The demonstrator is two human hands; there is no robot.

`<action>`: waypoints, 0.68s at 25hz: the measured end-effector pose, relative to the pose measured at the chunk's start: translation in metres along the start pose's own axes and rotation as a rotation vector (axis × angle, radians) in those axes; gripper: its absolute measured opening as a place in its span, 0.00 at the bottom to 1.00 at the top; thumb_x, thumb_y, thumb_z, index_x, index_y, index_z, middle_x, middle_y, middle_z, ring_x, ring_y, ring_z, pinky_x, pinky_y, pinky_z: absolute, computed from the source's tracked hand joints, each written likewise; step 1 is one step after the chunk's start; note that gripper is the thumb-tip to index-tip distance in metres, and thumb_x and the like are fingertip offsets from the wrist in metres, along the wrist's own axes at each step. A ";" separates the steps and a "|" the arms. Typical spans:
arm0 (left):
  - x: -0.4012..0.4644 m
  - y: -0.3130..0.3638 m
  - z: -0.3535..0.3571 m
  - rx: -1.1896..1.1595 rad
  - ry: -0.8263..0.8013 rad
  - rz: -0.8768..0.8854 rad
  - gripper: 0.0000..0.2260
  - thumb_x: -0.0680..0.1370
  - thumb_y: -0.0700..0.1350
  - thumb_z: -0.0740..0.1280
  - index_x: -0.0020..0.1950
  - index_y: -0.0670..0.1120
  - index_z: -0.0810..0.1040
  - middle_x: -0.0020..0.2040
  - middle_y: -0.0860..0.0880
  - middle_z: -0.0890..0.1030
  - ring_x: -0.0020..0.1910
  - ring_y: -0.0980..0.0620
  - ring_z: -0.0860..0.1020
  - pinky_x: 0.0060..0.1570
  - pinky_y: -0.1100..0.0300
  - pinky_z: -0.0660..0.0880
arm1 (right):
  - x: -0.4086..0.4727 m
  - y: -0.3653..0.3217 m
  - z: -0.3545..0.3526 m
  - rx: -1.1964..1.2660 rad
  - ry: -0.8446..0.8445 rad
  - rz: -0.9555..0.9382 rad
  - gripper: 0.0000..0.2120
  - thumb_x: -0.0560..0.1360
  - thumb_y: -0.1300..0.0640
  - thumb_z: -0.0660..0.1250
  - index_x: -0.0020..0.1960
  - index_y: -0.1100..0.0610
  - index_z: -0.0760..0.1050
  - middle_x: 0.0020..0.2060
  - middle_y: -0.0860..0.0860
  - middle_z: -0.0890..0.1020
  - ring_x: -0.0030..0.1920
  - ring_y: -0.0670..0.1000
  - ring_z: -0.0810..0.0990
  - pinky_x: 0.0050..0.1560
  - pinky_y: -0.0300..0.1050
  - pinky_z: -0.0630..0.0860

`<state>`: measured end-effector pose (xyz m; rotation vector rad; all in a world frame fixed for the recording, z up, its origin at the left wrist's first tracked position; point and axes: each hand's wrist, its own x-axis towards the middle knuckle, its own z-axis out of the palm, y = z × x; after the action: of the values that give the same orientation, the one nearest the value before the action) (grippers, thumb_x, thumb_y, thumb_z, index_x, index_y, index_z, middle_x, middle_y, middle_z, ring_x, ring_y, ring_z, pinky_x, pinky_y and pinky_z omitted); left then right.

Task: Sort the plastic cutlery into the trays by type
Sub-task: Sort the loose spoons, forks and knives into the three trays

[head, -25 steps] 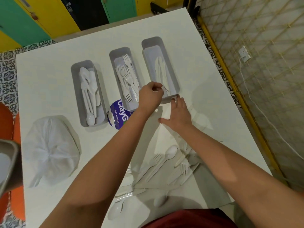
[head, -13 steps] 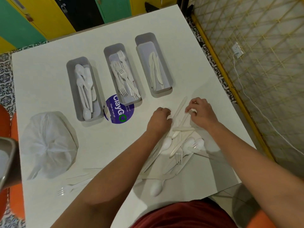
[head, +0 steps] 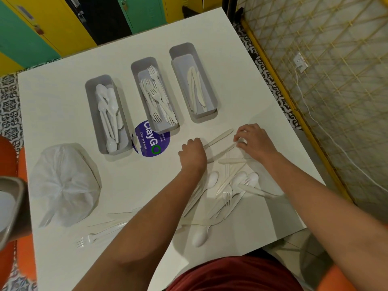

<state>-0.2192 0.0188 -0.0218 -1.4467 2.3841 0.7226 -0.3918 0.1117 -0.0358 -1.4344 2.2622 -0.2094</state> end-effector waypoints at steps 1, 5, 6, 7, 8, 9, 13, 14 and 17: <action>-0.001 -0.003 -0.001 -0.015 -0.003 -0.011 0.15 0.76 0.34 0.61 0.62 0.40 0.70 0.57 0.41 0.75 0.56 0.43 0.75 0.54 0.53 0.72 | 0.000 0.000 0.001 -0.009 -0.002 0.001 0.06 0.75 0.58 0.67 0.51 0.55 0.80 0.57 0.50 0.77 0.61 0.55 0.70 0.57 0.47 0.64; -0.001 -0.017 -0.007 -0.112 -0.026 -0.031 0.15 0.76 0.33 0.61 0.62 0.40 0.71 0.56 0.40 0.76 0.54 0.42 0.75 0.51 0.55 0.72 | -0.002 -0.005 0.004 0.043 0.029 0.008 0.06 0.75 0.62 0.65 0.50 0.59 0.79 0.47 0.55 0.81 0.52 0.57 0.74 0.51 0.49 0.69; -0.002 -0.021 -0.009 -0.120 -0.026 -0.028 0.15 0.76 0.33 0.60 0.62 0.40 0.72 0.56 0.40 0.76 0.54 0.42 0.76 0.51 0.55 0.72 | -0.002 -0.006 0.004 0.070 0.043 0.025 0.06 0.76 0.63 0.64 0.49 0.60 0.79 0.46 0.55 0.81 0.51 0.58 0.74 0.51 0.51 0.71; -0.002 -0.024 -0.009 -0.128 -0.016 -0.022 0.14 0.77 0.33 0.60 0.62 0.40 0.72 0.56 0.40 0.76 0.53 0.42 0.76 0.49 0.55 0.72 | -0.002 -0.007 0.004 0.095 0.060 0.045 0.06 0.76 0.64 0.63 0.49 0.60 0.78 0.46 0.56 0.81 0.50 0.58 0.74 0.50 0.51 0.72; -0.004 -0.028 -0.011 -0.143 0.006 -0.019 0.13 0.77 0.33 0.59 0.60 0.40 0.74 0.55 0.40 0.76 0.52 0.42 0.76 0.47 0.56 0.71 | -0.002 -0.008 0.004 0.124 0.082 0.066 0.06 0.76 0.64 0.63 0.49 0.60 0.78 0.46 0.56 0.81 0.50 0.59 0.74 0.48 0.51 0.73; -0.005 -0.030 -0.011 -0.182 0.040 -0.021 0.12 0.77 0.33 0.59 0.59 0.40 0.74 0.54 0.40 0.77 0.51 0.42 0.76 0.47 0.56 0.72 | -0.003 -0.010 0.003 0.163 0.116 0.086 0.06 0.76 0.65 0.62 0.49 0.60 0.77 0.46 0.56 0.80 0.49 0.59 0.74 0.47 0.51 0.73; -0.008 -0.026 -0.024 -0.564 0.181 -0.091 0.11 0.77 0.34 0.60 0.57 0.39 0.77 0.50 0.44 0.79 0.43 0.49 0.78 0.41 0.64 0.74 | 0.005 -0.028 -0.008 0.469 0.324 0.170 0.07 0.76 0.66 0.60 0.49 0.60 0.75 0.44 0.54 0.78 0.44 0.56 0.76 0.42 0.48 0.75; -0.006 -0.023 -0.029 -0.685 0.194 -0.118 0.11 0.76 0.34 0.61 0.56 0.39 0.78 0.48 0.45 0.79 0.38 0.54 0.77 0.35 0.69 0.73 | 0.010 -0.037 -0.014 0.548 0.351 0.192 0.08 0.76 0.66 0.59 0.50 0.59 0.75 0.44 0.52 0.77 0.42 0.54 0.76 0.40 0.45 0.74; 0.001 -0.013 -0.044 -1.021 0.143 -0.200 0.13 0.74 0.32 0.62 0.58 0.38 0.77 0.44 0.47 0.79 0.34 0.57 0.76 0.29 0.71 0.74 | 0.027 -0.061 -0.030 0.682 0.358 0.240 0.08 0.75 0.65 0.62 0.52 0.58 0.76 0.45 0.50 0.76 0.39 0.51 0.75 0.40 0.42 0.74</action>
<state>-0.2061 -0.0102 0.0112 -2.0714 1.9339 1.9989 -0.3648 0.0570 0.0050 -0.8034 2.2626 -1.1090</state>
